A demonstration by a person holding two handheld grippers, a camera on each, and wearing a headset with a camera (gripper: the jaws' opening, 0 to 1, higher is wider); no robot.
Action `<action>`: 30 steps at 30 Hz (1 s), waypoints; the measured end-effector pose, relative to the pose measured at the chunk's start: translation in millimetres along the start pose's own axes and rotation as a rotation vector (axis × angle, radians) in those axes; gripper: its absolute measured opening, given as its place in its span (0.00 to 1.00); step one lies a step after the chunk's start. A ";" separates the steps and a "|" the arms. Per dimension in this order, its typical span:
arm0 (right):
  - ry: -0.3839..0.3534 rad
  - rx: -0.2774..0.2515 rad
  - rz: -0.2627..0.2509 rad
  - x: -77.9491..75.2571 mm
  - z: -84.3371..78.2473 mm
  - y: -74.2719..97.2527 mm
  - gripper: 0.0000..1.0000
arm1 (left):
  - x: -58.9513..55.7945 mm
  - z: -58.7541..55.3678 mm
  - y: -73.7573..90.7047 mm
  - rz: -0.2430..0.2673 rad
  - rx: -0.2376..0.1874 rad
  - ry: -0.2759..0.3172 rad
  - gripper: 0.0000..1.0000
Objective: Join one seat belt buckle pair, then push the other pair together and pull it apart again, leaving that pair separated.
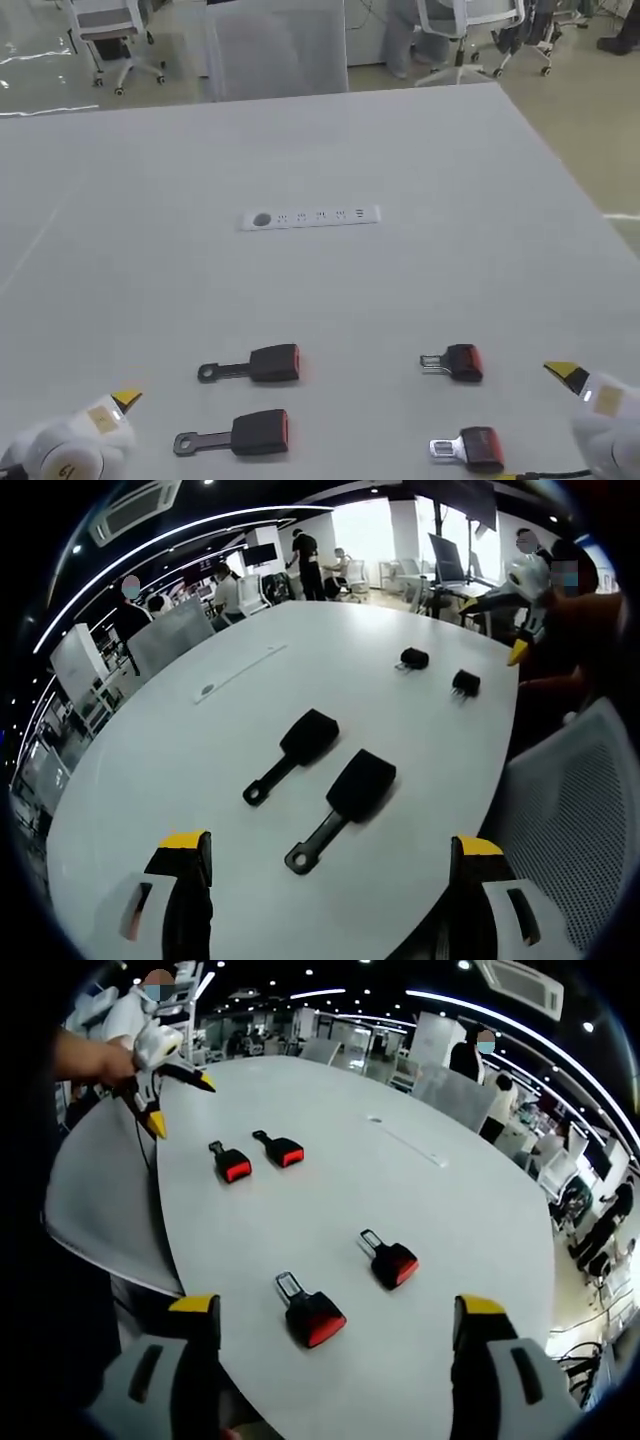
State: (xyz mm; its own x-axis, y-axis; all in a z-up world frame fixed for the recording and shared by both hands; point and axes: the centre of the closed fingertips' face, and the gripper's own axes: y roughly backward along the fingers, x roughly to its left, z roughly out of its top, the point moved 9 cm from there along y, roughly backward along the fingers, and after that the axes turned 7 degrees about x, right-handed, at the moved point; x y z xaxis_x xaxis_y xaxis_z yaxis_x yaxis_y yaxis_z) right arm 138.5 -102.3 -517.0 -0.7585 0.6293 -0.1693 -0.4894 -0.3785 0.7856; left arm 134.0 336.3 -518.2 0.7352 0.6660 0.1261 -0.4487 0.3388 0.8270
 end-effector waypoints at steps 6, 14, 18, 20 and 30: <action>0.016 0.010 0.009 1.0 -0.9 0.7 0.95 | 0.2 2.7 -1.3 -0.002 0.005 -0.027 1.00; 0.019 0.018 0.036 3.9 -2.0 0.0 0.92 | 2.4 4.9 -4.9 -0.006 0.028 -0.034 1.00; 0.043 0.027 0.041 3.7 -2.1 -1.3 0.91 | 2.1 7.1 -8.8 -0.009 0.034 -0.053 1.00; 0.049 0.034 0.041 2.6 -2.9 -2.5 0.90 | 2.2 7.1 -12.1 -0.012 0.043 -0.072 1.00; 0.100 0.056 0.046 0.5 -0.6 -6.5 0.83 | 4.1 12.4 -23.5 -0.030 0.069 -0.144 1.00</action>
State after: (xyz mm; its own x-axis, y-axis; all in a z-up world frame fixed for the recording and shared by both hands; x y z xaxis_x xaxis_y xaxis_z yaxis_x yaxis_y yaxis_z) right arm 141.1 -100.0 -522.6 -0.8201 0.5404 -0.1881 -0.4300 -0.3652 0.8257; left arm 153.9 322.7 -530.3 0.8151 0.5527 0.1736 -0.3929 0.3072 0.8668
